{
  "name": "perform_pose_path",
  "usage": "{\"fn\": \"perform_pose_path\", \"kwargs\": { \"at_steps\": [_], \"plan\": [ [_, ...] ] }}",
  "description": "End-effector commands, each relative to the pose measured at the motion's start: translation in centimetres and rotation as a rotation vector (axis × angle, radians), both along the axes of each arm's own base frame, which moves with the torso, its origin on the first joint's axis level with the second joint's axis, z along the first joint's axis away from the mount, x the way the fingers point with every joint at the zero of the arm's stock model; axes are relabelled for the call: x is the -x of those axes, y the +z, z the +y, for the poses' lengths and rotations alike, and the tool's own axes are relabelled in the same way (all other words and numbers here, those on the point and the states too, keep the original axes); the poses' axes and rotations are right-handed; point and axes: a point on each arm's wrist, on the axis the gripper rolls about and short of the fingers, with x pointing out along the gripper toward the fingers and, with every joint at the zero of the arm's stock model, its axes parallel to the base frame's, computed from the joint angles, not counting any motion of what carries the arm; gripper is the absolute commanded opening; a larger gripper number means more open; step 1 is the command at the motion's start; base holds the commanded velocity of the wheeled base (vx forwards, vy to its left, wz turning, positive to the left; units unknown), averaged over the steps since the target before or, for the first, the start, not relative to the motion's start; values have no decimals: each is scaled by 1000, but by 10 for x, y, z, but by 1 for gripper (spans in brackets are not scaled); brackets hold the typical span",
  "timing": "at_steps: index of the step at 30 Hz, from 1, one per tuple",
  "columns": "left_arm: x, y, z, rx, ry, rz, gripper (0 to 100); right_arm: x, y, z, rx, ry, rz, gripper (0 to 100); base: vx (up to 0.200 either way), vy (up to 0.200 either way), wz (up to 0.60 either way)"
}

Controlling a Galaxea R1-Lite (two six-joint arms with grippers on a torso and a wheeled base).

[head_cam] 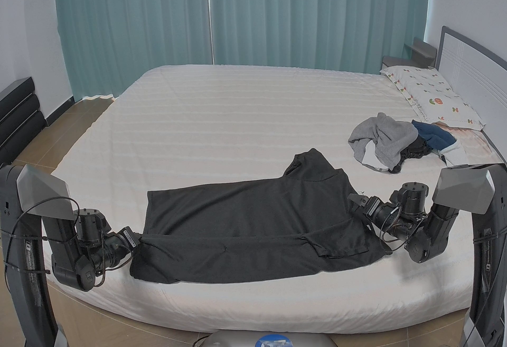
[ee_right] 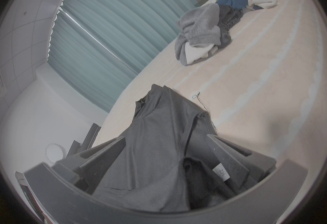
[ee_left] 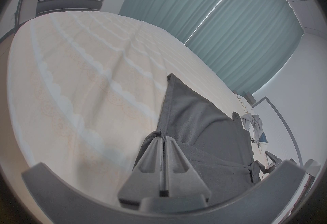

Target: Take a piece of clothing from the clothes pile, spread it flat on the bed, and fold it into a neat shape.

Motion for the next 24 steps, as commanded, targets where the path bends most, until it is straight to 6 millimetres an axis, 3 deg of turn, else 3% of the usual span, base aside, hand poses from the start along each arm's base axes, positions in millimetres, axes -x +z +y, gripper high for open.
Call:
{"fn": "perform_pose_path", "kwargs": {
  "at_steps": [1, 20, 21, 24],
  "plan": [
    [0, 1, 0, -1, 9, -3, 0, -2, -2, 2, 3, 8, 5, 100, 0, 0, 0],
    [2, 1, 0, 3, 8, 6, 0, -4, -29, 6, 82, 108, 27, 100, 0, 0, 0],
    [2, 1, 0, 3, 8, 6, 0, -3, -29, 6, 88, 111, 27, 0, 0, 0, 0],
    [2, 0, 0, 3, 8, 7, 0, -1, -30, 4, 120, 124, 24, 0, 0, 0, 0]
  ]
}}
